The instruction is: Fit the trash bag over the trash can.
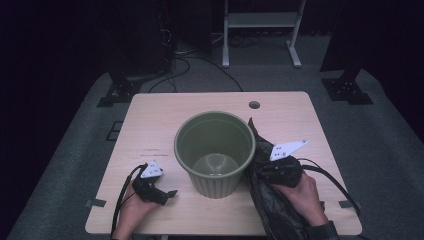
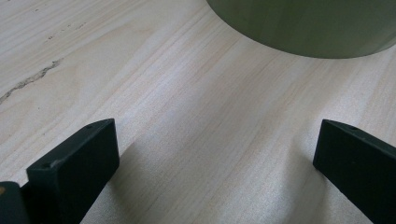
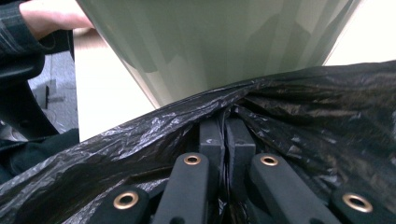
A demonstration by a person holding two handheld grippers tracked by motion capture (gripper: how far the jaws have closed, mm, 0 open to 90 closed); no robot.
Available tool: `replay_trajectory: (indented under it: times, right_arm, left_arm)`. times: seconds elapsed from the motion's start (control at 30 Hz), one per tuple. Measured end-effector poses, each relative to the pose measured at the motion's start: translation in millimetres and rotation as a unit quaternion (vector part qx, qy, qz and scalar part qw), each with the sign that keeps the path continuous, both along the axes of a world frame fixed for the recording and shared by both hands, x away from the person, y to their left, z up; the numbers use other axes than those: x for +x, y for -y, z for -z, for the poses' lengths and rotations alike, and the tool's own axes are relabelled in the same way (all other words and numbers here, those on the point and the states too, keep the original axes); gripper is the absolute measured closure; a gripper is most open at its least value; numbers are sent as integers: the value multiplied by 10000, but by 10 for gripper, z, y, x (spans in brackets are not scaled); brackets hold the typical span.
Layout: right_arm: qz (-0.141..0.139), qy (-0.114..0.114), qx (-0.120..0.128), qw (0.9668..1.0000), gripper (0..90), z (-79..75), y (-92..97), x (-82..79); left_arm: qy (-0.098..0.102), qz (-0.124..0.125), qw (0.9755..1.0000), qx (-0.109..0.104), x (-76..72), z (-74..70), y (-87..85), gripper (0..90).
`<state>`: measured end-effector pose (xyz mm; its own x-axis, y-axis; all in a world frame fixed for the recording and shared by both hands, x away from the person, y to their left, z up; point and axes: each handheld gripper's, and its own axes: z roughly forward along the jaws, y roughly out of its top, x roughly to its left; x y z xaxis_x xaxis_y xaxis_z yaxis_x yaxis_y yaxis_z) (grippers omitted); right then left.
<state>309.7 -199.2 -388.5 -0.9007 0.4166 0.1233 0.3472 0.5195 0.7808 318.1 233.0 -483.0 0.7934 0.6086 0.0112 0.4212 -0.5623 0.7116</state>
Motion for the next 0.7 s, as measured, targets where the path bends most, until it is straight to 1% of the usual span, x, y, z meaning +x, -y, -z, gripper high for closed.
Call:
replay_trajectory:
  times: [0.07,0.1,0.13,0.17,0.23,0.3,0.33,0.4,0.43,0.47,0.5,0.57,0.6,0.63,0.7]
  right_arm:
    - [-88,23,-26,10000,874,-51,-4,-8]
    - [-185,34,18,9998,873,-99,-8,-16]
    - [-185,34,18,9998,873,-99,-8,-16]
    - [-243,20,90,9997,873,-122,-2,-17]
    - [-303,72,76,9995,874,-171,-4,-29]
    - [-423,75,126,9990,873,-233,-12,-44]
    - [-423,75,126,9990,873,-233,-12,-44]
    - [-544,61,166,9984,873,-278,-22,-51]
    - [-604,75,127,9981,873,-319,-35,-65]
    - [-604,75,127,9981,873,-319,-35,-65]
    - [-715,70,165,9973,873,-360,-44,-74]
    - [-747,65,160,9971,873,-383,-47,-81]
    - [-776,50,203,9968,873,-398,-46,-85]
    - [-893,30,340,9954,873,-447,-26,-90]
    - [-970,38,463,9942,873,-498,-12,-100]
  left_arm:
    - [0,0,10000,1,0,0,0,0]
    - [2,1,10000,1,0,0,0,0]
    - [2,1,10000,1,0,0,0,0]
    - [2,1,10000,1,0,0,0,0]
    - [2,1,10000,0,0,0,0,0]
    - [1,3,10000,4,0,0,-1,0]
    - [1,3,10000,4,0,0,-1,0]
    - [7,-2,10000,-6,0,1,0,0]
    - [7,-1,10000,-5,0,1,0,0]
    - [7,-1,10000,-5,0,1,0,0]
    - [7,-2,10000,-6,0,1,0,0]
    - [7,-3,10000,-7,0,1,0,0]
    - [7,-2,10000,-6,0,1,1,0]
    - [7,-2,10000,-8,0,2,1,0]
    - [3,1,10000,0,0,0,0,0]
